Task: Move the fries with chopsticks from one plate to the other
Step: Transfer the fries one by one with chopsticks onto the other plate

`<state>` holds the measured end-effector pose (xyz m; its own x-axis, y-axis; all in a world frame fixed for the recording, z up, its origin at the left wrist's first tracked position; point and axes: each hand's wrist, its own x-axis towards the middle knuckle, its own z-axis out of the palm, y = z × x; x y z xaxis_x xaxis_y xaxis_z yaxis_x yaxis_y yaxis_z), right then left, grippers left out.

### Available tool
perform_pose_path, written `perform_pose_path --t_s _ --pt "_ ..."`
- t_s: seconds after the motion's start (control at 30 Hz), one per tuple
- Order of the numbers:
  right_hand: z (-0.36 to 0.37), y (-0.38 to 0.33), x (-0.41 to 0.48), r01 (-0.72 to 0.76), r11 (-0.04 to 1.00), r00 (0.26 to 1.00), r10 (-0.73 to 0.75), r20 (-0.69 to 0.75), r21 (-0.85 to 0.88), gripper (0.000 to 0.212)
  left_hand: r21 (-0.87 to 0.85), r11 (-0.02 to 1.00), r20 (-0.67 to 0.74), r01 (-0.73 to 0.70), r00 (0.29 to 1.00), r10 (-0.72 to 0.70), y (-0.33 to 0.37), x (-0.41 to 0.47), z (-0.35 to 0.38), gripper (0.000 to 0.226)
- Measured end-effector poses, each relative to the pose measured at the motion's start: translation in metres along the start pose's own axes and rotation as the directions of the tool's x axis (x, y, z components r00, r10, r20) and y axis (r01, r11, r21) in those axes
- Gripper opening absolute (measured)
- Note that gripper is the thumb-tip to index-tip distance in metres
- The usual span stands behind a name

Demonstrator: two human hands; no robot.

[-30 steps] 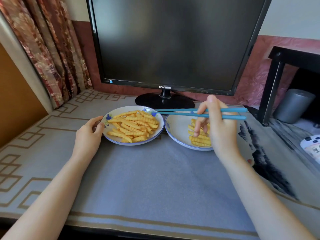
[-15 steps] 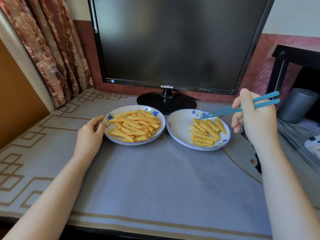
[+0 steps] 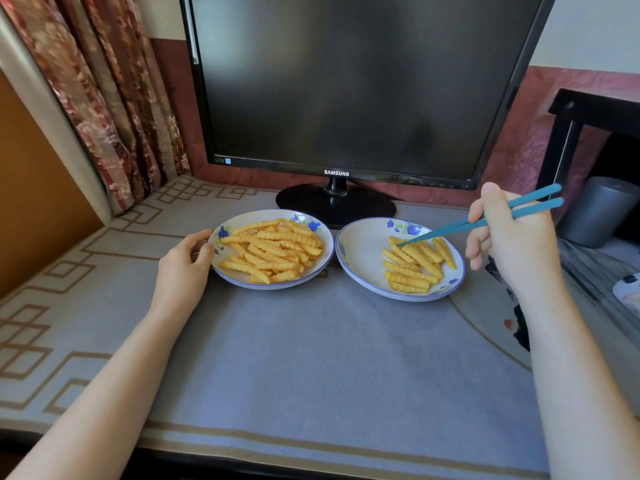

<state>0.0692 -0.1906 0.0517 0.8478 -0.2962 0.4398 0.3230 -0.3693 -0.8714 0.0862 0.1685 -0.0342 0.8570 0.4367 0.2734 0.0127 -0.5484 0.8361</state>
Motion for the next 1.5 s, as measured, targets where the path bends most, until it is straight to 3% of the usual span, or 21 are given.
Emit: perform_pose_path --t_s 0.27,0.57,1.07,1.4,1.5 --pt "0.009 -0.003 -0.004 0.029 0.996 0.993 -0.020 -0.113 0.080 0.042 -0.004 1.000 0.006 0.001 1.000 -0.001 0.002 -0.002 0.000 0.032" --pt "0.020 -0.019 -0.013 0.095 0.942 0.985 -0.041 -0.170 0.322 0.041 0.001 1.000 -0.002 -0.003 1.000 0.003 0.003 -0.002 0.000 0.031" --pt "0.073 -0.025 -0.040 0.067 0.904 0.997 -0.072 -0.004 0.423 0.038 -0.005 1.000 0.003 0.005 1.000 -0.005 0.003 -0.002 0.000 0.033" --pt "0.100 -0.012 -0.049 0.085 0.932 0.925 -0.205 0.320 0.351 0.036 -0.001 1.000 -0.006 -0.009 1.000 0.009 0.002 -0.003 0.000 0.032" --pt "0.097 -0.012 -0.047 0.084 0.934 0.925 -0.202 0.320 0.348 0.036 -0.001 1.000 -0.006 -0.013 1.000 0.013 0.001 -0.001 0.000 0.032"
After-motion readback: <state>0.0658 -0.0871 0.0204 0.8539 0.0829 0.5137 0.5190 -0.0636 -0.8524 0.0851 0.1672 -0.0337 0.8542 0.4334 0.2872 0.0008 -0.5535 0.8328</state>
